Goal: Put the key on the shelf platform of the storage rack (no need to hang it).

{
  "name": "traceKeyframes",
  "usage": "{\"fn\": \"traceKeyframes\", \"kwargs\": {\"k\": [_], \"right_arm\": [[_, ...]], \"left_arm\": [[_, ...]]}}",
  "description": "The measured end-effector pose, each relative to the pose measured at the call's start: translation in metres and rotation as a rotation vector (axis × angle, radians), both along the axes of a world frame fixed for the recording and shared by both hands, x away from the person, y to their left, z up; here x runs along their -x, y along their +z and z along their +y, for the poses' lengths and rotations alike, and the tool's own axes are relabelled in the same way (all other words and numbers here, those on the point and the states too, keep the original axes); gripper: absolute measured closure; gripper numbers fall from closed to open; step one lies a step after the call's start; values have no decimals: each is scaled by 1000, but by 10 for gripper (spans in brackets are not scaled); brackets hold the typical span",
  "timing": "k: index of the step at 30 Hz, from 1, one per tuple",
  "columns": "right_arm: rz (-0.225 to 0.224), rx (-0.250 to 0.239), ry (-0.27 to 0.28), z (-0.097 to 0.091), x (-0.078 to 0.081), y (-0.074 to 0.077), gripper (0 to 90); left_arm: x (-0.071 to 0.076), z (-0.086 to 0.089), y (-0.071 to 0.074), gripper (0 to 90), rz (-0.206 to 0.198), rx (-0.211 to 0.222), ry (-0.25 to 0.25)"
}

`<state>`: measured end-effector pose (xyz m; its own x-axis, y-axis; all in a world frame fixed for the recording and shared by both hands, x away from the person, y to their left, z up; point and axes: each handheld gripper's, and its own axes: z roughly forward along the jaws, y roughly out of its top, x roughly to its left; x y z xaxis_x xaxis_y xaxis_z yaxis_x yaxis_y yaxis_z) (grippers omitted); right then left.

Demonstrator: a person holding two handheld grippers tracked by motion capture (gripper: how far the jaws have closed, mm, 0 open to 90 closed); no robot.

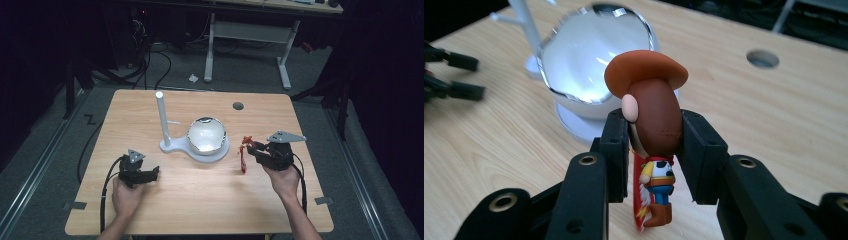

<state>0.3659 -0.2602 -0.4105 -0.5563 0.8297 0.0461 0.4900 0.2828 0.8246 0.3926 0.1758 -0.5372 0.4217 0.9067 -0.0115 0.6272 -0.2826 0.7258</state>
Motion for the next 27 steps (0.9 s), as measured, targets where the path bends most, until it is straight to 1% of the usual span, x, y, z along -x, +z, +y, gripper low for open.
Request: {"fn": "traceKeyframes", "kwargs": {"k": [2,3,4,7,12,16,19,22,27], "right_arm": [[-15,-10,19,2,-2,8,670],[-23,-23,30,5,-3,15,670],[-23,-23,30,5,-3,15,670],[-26,-41,53,8,-9,28,671],[-21,-47,81,15,-20,43,671],[-6,-49,85,19,-25,43,670],[10,-51,93,24,-30,40,670],[17,-53,97,27,-32,39,670],[14,-57,115,37,-41,41,670]], "left_arm": [[0,0,0,147,-2,-1,0],[0,0,0,148,-3,-1,0],[0,0,0,148,-1,-2,-1],[0,-1,0,148,-2,-2,1],[0,-1,0,148,-2,-3,1],[0,-1,0,148,-2,-3,2],[0,-1,0,147,-2,-3,3],[0,-1,0,147,-2,-2,3],[0,-1,0,145,-1,-1,0]]}}
